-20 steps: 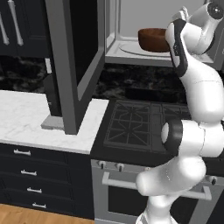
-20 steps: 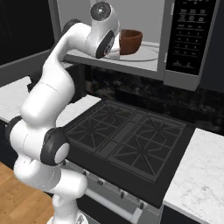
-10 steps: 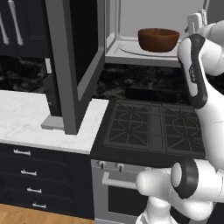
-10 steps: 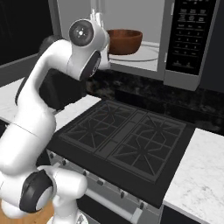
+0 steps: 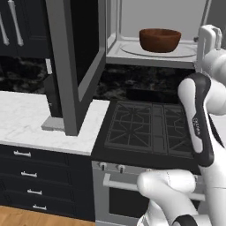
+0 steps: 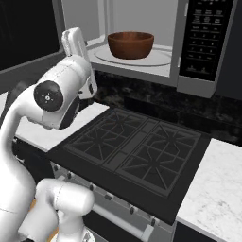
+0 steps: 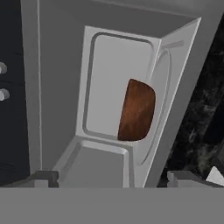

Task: Pick the lemon wedge from the sink and place it in the bowl. Then pick the bowl and place it in the microwave. Then close the microwave door and press the start button.

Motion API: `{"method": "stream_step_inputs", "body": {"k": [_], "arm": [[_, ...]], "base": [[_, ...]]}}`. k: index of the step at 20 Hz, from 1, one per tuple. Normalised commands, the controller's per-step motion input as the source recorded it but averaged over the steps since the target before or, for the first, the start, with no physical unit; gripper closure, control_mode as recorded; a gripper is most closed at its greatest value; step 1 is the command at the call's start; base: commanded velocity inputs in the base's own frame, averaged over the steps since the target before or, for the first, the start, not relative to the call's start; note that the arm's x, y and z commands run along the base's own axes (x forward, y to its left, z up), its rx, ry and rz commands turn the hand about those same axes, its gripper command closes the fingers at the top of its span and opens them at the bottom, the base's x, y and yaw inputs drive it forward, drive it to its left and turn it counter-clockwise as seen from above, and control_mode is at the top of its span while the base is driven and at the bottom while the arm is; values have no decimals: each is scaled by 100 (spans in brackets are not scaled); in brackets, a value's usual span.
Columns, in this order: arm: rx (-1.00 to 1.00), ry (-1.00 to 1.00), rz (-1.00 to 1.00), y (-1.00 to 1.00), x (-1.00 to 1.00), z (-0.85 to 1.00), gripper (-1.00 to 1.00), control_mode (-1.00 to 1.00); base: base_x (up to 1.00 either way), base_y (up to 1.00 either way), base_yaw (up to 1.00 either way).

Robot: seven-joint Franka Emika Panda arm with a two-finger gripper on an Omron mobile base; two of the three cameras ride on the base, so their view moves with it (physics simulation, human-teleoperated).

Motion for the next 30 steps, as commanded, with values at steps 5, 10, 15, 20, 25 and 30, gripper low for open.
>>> {"method": "stream_step_inputs", "body": {"k": [5,10,15,20,25,30], "arm": [[0,-22,0,43,-100,0,-100,-100],[0,-3,0,27,-100,11,-100,-100],[0,3,0,36,-100,31,-100,-100],[0,0,0,48,-99,5,-100,-100],[1,2,0,53,-98,1,-100,-100],[1,0,-1,68,-71,-27,-100,-100]], "base": [[0,0,0],[0,0,0],[0,0,0],[0,0,0],[0,0,0],[0,0,0]]}}
